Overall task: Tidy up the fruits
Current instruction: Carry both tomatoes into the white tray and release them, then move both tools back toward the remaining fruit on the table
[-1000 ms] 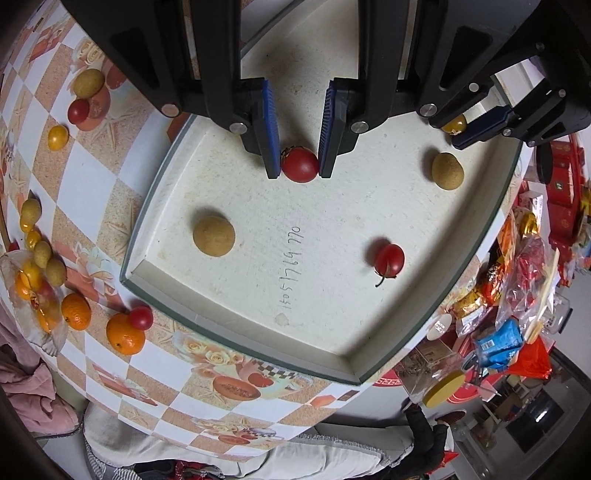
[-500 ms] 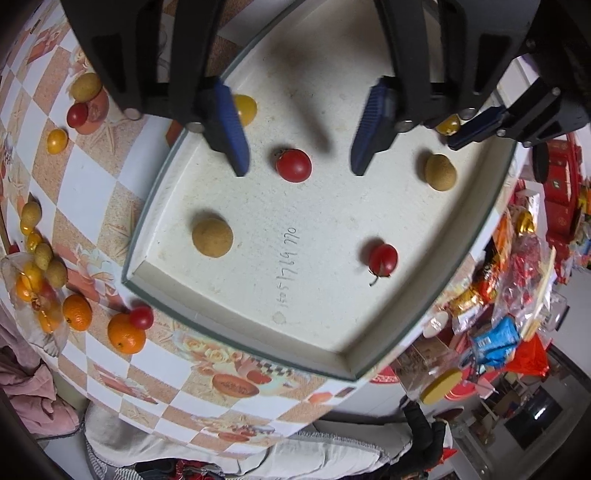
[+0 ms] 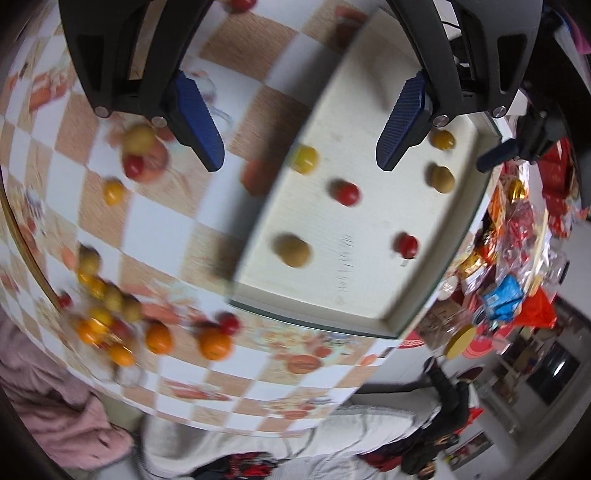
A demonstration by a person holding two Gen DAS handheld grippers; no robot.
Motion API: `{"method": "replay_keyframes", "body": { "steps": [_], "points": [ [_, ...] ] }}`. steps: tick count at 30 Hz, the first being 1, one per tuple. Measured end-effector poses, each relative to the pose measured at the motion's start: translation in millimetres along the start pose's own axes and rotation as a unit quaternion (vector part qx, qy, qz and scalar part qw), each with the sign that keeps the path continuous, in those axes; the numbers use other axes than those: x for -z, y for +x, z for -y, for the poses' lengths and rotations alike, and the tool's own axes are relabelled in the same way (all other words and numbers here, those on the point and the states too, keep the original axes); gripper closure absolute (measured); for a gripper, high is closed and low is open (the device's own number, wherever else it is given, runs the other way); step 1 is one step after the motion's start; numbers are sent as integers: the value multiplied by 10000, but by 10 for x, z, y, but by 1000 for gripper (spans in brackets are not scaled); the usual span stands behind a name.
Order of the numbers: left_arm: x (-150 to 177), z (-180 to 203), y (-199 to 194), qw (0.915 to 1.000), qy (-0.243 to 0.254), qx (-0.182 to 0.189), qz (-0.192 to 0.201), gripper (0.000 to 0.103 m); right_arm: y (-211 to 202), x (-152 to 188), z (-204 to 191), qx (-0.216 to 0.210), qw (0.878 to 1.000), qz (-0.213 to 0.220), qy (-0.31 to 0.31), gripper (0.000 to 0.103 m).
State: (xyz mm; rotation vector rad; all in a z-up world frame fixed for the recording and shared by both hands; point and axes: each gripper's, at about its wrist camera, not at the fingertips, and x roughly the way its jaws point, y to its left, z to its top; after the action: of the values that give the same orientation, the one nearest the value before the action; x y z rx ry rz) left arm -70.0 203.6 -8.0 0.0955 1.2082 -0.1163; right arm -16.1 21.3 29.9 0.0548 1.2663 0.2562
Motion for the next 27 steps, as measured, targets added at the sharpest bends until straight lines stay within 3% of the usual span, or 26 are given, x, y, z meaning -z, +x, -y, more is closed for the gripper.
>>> {"method": "replay_keyframes", "body": {
  "steps": [7,14,20,27],
  "points": [
    [-104,228,-74,9997,243,1,-8,18,-128,296,370,293,9989,-25,364,16],
    [-282,738,-234,9967,740,230,248,18,-253,567,879,598,9938,-51,938,16],
    [-403,1237,-280,9912,1174,494,358,18,-317,637,1231,651,9897,-11,1272,16],
    [-374,1675,-177,9879,1382,673,216,18,-319,638,1513,609,9878,-10,1435,16]
  ]
}}
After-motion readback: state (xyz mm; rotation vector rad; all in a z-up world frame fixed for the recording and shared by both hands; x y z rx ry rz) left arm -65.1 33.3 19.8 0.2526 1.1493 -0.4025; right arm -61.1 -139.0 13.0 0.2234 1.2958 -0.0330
